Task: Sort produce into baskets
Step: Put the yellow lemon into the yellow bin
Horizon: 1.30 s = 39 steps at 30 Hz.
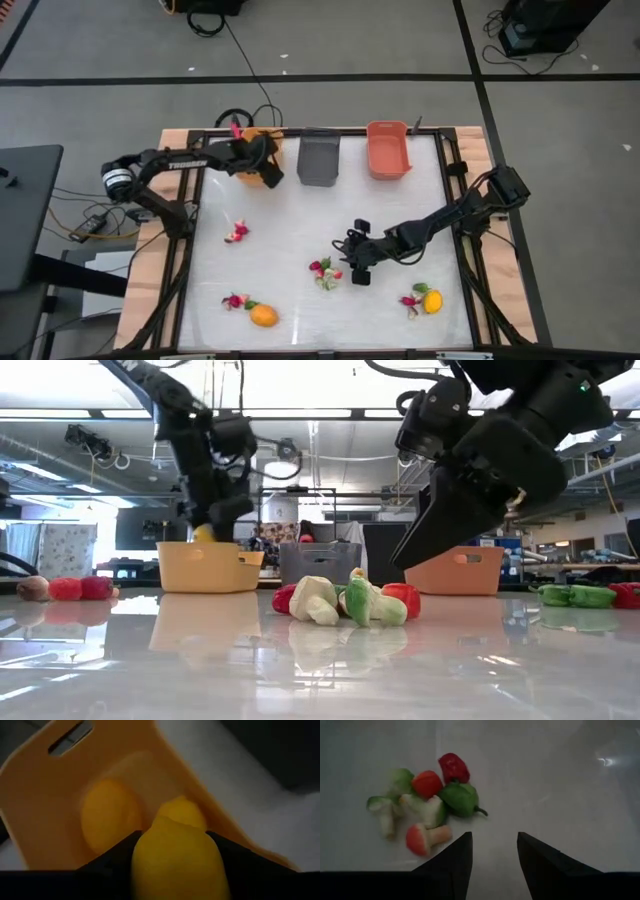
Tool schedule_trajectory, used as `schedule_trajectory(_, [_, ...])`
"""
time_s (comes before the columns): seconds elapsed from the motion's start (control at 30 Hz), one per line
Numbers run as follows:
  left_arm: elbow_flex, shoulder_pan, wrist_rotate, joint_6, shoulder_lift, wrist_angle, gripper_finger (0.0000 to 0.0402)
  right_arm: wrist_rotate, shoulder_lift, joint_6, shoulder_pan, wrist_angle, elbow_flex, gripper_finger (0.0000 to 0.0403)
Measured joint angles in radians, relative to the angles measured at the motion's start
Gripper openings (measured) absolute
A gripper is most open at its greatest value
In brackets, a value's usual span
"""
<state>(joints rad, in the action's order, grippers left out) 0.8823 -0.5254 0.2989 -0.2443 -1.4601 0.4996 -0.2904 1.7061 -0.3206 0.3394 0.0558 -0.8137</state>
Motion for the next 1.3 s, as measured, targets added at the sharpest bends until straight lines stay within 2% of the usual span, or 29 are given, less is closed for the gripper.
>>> schedule_trajectory(0.27, [-0.005,-0.063,-0.024,-0.03,0.002,0.017,0.0221,0.02,0.0,0.009,-0.007,0.063,0.0,0.0168])
schedule_trajectory(0.47, [0.029,-0.063,-0.024,-0.025,0.002,0.076,0.0279,0.03,0.0,0.009,-0.027,0.137,0.0,0.0168])
schedule_trajectory(0.6, [0.083,-0.063,-0.024,0.002,0.002,0.171,0.0323,0.023,0.0,0.009,-0.039,0.196,0.0,0.0168])
schedule_trajectory(0.73, [0.146,-0.03,-0.02,0.002,0.015,0.275,0.0337,0.022,0.0,0.009,-0.042,0.198,0.0,0.0168])
schedule_trajectory(0.87, [0.157,0.078,-0.016,-0.005,0.059,0.284,0.0328,0.02,0.0,0.006,-0.039,0.198,0.0,0.0168])
schedule_trajectory(1.0, [0.157,0.252,-0.028,-0.047,0.09,0.312,0.031,-0.004,0.0,0.009,-0.035,0.188,0.0,0.0168])
schedule_trajectory(1.3, [0.157,0.747,-0.24,-0.266,0.094,0.309,0.0296,-0.005,0.0,0.033,-0.035,0.179,0.0,0.0168])
